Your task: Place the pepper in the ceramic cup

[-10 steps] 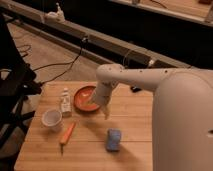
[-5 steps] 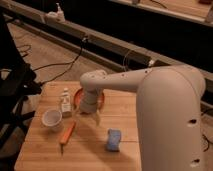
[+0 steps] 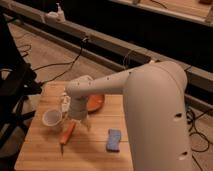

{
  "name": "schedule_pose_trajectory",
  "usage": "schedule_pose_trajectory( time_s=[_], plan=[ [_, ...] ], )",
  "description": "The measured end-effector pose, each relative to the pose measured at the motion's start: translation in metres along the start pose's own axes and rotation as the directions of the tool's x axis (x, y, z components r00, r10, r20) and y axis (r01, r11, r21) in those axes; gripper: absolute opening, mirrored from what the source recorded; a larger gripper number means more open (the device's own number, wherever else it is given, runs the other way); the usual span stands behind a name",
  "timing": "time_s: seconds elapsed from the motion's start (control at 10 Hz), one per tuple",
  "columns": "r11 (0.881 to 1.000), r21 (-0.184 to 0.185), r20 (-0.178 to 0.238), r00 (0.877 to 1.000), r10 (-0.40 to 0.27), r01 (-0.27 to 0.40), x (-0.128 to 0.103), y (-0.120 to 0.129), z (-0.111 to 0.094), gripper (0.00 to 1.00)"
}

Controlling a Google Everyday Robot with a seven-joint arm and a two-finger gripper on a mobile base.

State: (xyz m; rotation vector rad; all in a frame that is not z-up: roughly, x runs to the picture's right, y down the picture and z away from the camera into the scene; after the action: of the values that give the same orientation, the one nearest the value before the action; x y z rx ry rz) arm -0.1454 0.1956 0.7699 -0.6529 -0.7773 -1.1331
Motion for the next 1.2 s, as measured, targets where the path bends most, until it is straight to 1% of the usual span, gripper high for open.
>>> schedule_pose_trajectory(
  time_s=[0.3, 0.5, 0.7, 1.1, 1.2],
  plan=[
    [1.0, 0.001, 0.003, 1.0, 0.0, 0.0, -0.001, -0.002, 0.001, 0.8],
    [1.0, 0.024, 0.025, 1.0, 0.012, -0.013, 0.0, -0.005, 0.018, 0.8],
    [0.999, 0.036, 0.054, 0.998, 0.015, -0.017, -0.004, -0.008, 0.04, 0.8],
    [0.999, 0.038, 0.092, 0.996, 0.007, -0.011, -0.013, -0.013, 0.065, 0.8],
    [0.999, 0.038, 0.105, 0.994, 0.008, -0.012, -0.016, -0.016, 0.073, 0.76]
  ],
)
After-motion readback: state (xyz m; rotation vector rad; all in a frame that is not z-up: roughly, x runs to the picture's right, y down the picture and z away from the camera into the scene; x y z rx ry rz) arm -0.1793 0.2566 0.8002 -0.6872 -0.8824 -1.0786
